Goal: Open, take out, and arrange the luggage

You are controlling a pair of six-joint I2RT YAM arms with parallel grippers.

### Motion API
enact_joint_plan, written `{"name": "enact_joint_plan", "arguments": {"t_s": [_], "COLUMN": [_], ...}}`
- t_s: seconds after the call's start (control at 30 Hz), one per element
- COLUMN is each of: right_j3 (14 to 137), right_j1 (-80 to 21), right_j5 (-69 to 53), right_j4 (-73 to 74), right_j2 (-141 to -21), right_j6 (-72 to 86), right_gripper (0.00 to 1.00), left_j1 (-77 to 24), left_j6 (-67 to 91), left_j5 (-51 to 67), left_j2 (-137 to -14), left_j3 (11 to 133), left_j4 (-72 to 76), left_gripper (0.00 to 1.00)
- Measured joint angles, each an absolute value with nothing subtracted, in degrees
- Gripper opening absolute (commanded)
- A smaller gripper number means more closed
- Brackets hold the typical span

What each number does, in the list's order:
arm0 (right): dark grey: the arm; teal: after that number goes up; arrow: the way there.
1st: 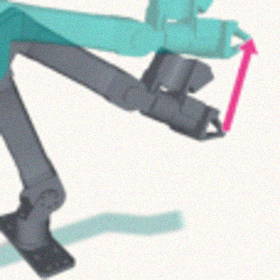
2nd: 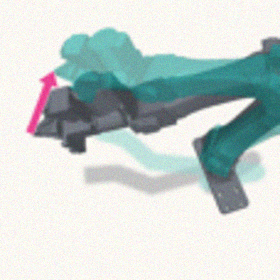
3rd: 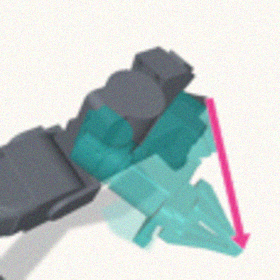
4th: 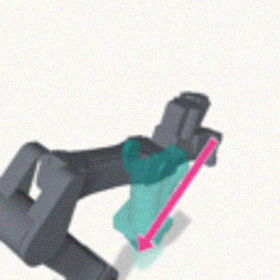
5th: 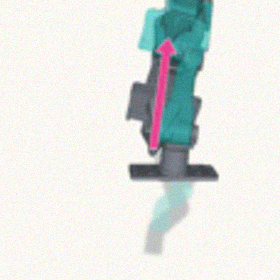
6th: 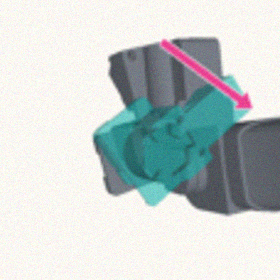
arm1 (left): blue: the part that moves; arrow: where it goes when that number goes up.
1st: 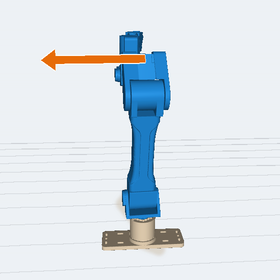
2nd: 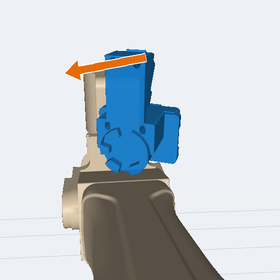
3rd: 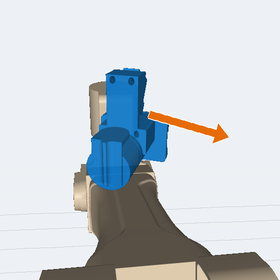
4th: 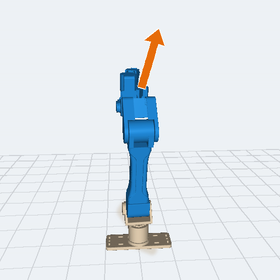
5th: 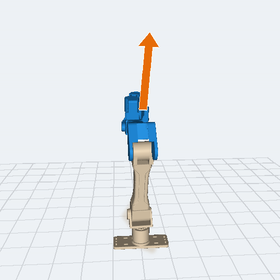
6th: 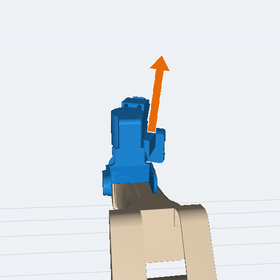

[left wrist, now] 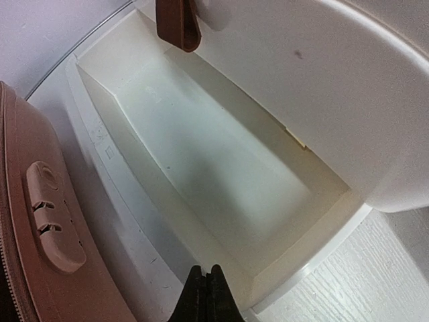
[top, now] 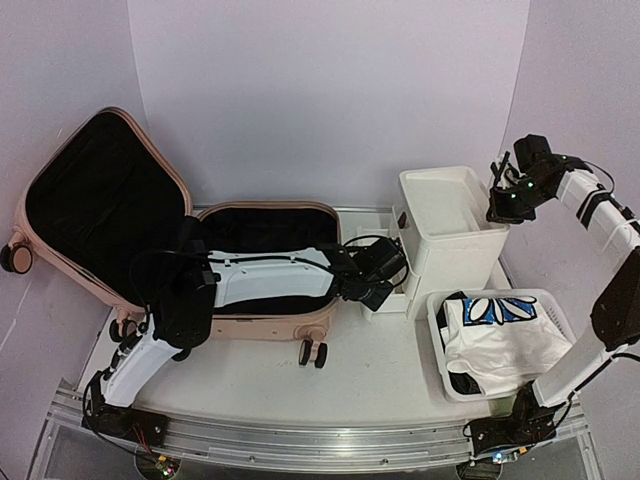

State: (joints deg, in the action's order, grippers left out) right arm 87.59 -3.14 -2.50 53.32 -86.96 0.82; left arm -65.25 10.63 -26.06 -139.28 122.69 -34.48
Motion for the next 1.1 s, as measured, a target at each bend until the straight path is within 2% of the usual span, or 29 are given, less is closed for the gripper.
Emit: {"name": "enact_joint_plan", "arguments": {"t_s": [0.07,0.23,0.5,0.7,0.73,0.83,0.93,1.0,1.1], "right_j3": [87.2,86.6,86.3,89.8,90.3,91.6,94.3,97.2,101.4], "right_j1": [-3.1,-3.1,-3.0,-2.2,-2.2,-2.0,-2.0,-2.0,-2.0], "right_j5": [-2.5,-2.3,-0.8,-1.5,-1.7,-1.9,-2.1,-2.6,-3.1], "right_j4": [53.2,52.6,52.2,54.9,55.3,56.6,58.2,58.4,60.5], "right_j2": [-86.6,-86.2,-86.0,-88.3,-88.6,-89.3,-89.1,-88.2,-86.2], "right_j6": [1.2,1.6,0.8,-2.1,-2.5,-3.2,-4.0,-4.3,-4.2], "right_gripper": [0.00,0.00,0.00,0.01,0.07,0.42,0.66,0.76,0.83], "left_j1": [-65.3,-65.2,-64.9,-64.4,-64.2,-63.1,-60.9,-59.0,-56.1], "left_j6": [10.6,9.6,6.0,4.2,4.1,3.9,3.5,2.9,2.2], "left_j5": [-25.2,-22.3,-15.4,-9.3,-8.3,-5.1,-1.7,0.1,2.3], "left_j2": [-139.9,-140.0,-134.4,-123.9,-121.9,-116.4,-111.0,-107.9,-103.8], "left_j3": [123.4,123.8,120.9,116.5,115.5,111.9,107.7,105.1,101.9], "left_j4": [-34.1,-34.1,-35.1,-34.4,-34.1,-33.0,-32.2,-31.8,-31.7], "left_gripper": [0.05,0.21,0.57,0.66,0.67,0.70,0.73,0.75,0.78]}}
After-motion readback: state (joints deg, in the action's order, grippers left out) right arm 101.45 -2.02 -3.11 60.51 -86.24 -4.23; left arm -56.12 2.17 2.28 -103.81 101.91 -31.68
